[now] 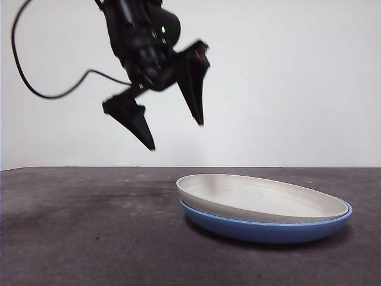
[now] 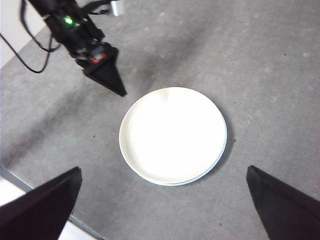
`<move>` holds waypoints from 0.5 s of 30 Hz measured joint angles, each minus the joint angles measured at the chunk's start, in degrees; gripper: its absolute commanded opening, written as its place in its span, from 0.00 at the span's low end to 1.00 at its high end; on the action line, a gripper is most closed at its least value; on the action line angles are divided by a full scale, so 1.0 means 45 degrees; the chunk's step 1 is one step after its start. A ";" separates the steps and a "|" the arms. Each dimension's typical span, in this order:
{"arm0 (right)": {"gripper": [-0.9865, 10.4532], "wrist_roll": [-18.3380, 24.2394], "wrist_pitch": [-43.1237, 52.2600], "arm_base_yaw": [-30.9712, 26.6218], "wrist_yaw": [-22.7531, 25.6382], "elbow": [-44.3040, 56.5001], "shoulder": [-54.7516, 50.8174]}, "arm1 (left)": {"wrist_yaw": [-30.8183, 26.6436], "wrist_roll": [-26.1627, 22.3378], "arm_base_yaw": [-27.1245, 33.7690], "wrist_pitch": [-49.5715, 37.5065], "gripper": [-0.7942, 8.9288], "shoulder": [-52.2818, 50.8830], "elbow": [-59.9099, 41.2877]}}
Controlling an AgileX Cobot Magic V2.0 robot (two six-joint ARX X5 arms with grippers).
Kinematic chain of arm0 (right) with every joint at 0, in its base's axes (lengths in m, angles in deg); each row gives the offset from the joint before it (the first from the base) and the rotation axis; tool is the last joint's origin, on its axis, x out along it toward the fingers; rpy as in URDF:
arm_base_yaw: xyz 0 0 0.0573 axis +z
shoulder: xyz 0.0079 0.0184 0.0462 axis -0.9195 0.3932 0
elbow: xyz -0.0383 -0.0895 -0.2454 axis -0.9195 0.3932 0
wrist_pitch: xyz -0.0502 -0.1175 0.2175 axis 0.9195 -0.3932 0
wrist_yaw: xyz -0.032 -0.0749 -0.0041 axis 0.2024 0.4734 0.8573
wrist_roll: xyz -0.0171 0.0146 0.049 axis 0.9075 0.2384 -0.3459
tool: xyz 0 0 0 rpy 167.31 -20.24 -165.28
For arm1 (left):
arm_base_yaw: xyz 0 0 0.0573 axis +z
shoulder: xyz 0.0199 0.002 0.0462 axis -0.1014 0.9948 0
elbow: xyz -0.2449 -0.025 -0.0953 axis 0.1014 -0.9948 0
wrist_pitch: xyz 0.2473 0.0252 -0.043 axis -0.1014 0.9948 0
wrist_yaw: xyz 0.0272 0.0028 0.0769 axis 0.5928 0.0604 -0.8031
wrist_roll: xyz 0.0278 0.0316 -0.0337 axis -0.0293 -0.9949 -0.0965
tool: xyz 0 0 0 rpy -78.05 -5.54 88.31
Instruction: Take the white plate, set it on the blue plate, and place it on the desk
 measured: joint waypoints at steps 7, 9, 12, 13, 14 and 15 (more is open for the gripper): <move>0.61 0.0000 0.0423 0.0000 0.0005 0.0000 0.0000 | 0.0000 -0.0544 -0.0010 0.1350 0.64 -0.1991 0.0019; 0.61 -0.0005 0.0515 0.0000 0.0019 0.0000 0.0000 | -0.0005 -0.0627 -0.0024 0.1719 0.64 -0.2545 0.0019; 0.61 -0.0019 0.0525 0.0000 0.0024 0.0000 0.0000 | -0.0010 -0.0753 -0.0126 0.1880 0.64 -0.3376 0.0019; 0.61 -0.0053 0.0525 0.0000 0.0024 0.0000 0.0000 | -0.0010 -0.0782 -0.0175 0.1880 0.64 -0.3672 0.0015; 0.61 -0.0112 0.0520 0.0000 0.0024 0.0000 0.0000 | -0.0015 -0.0840 -0.0214 0.1880 0.64 -0.4119 0.0000; 0.61 -0.0151 0.0525 0.0000 0.0024 0.0000 0.0000 | -0.0015 -0.0874 -0.0238 0.1880 0.64 -0.4478 -0.0044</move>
